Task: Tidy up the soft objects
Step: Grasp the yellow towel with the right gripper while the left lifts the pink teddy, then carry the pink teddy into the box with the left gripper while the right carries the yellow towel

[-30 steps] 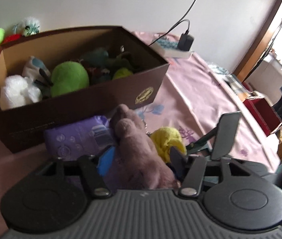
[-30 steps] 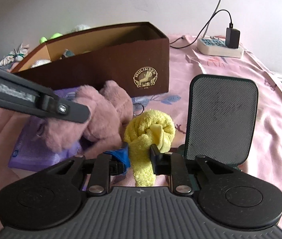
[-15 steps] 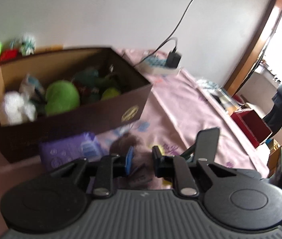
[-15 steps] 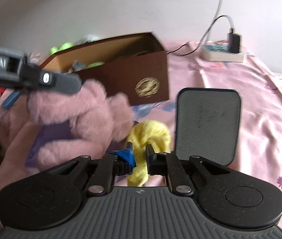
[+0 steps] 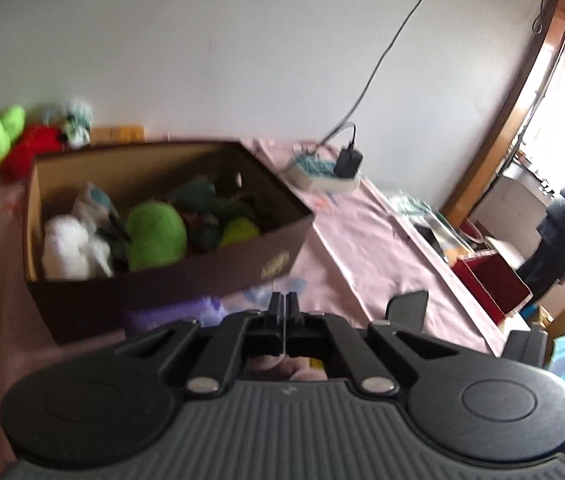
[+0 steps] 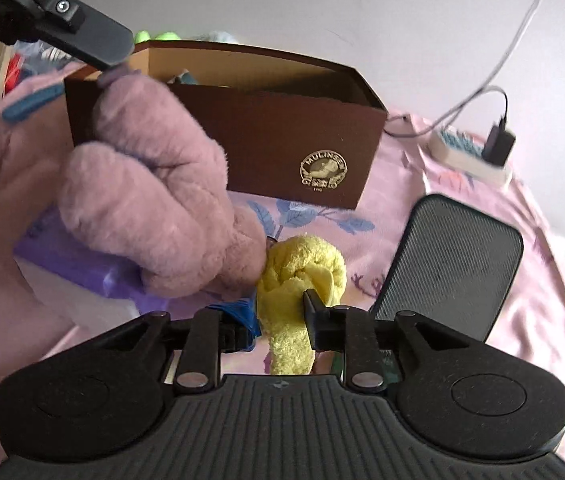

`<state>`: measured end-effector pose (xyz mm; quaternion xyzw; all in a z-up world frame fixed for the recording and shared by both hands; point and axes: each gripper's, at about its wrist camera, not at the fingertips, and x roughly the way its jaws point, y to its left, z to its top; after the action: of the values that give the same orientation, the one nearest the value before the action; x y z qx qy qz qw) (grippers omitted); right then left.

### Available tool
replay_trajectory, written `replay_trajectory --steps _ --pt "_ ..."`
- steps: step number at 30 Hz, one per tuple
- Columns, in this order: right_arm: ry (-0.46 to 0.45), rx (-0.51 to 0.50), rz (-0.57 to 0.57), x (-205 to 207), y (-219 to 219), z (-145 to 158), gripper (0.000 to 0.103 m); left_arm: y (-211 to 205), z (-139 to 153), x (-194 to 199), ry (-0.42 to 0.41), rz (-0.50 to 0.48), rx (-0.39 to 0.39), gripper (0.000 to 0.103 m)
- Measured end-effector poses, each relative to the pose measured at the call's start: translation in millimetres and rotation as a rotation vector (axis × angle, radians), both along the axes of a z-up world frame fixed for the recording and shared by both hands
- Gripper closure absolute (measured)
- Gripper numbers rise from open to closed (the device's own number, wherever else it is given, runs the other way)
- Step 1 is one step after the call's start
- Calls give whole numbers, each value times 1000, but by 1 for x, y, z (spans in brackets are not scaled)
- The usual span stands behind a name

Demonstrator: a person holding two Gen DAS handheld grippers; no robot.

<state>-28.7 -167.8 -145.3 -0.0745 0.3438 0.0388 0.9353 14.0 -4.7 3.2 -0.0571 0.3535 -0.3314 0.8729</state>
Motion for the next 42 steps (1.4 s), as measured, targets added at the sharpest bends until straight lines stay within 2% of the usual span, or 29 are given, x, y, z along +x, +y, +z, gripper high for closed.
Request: replay_trajectory --steps 5,7,8,14,18,21,23,24,25,26,28,30,34,36,42 --pt "23 -82 30 0 9 -9 94 0 -11 -5 50 -61 -19 103" --pt "5 -150 68 -3 15 -14 93 -3 -16 -8 56 -53 -12 50" --pt "-2 -182 87 -5 20 -15 92 -4 -19 -10 50 -52 -7 29" --pt "-47 -360 147 -7 39 -33 89 -21 -37 -9 46 -74 57 29" --pt "-54 -385 139 -8 41 -34 87 -39 -50 6 9 -9 148 29" --pt "-46 -401 119 -3 40 -37 85 -46 -56 17 -17 16 171 29" --pt "-46 -409 109 2 40 -39 84 -53 -64 27 -3 31 198 29" --pt "-48 -414 105 4 40 -40 84 -57 -68 32 12 35 214 30" --pt "-51 -419 97 6 40 -40 84 -60 -72 35 17 31 220 38" --pt "-55 -423 88 7 41 -41 83 -62 -75 37 25 15 214 50" --pt "-60 -414 81 7 41 -42 86 -62 -75 39 45 6 183 56" --pt "-78 -384 78 7 35 -38 94 -63 -74 40 43 13 177 61" --pt "-138 -363 88 -3 34 -28 103 -60 -66 36 34 16 152 68" --pt "-165 -355 92 -9 33 -21 103 -56 -57 32 28 12 127 72" --pt "-246 -262 102 -26 29 12 103 -36 -34 19 -16 17 76 72"
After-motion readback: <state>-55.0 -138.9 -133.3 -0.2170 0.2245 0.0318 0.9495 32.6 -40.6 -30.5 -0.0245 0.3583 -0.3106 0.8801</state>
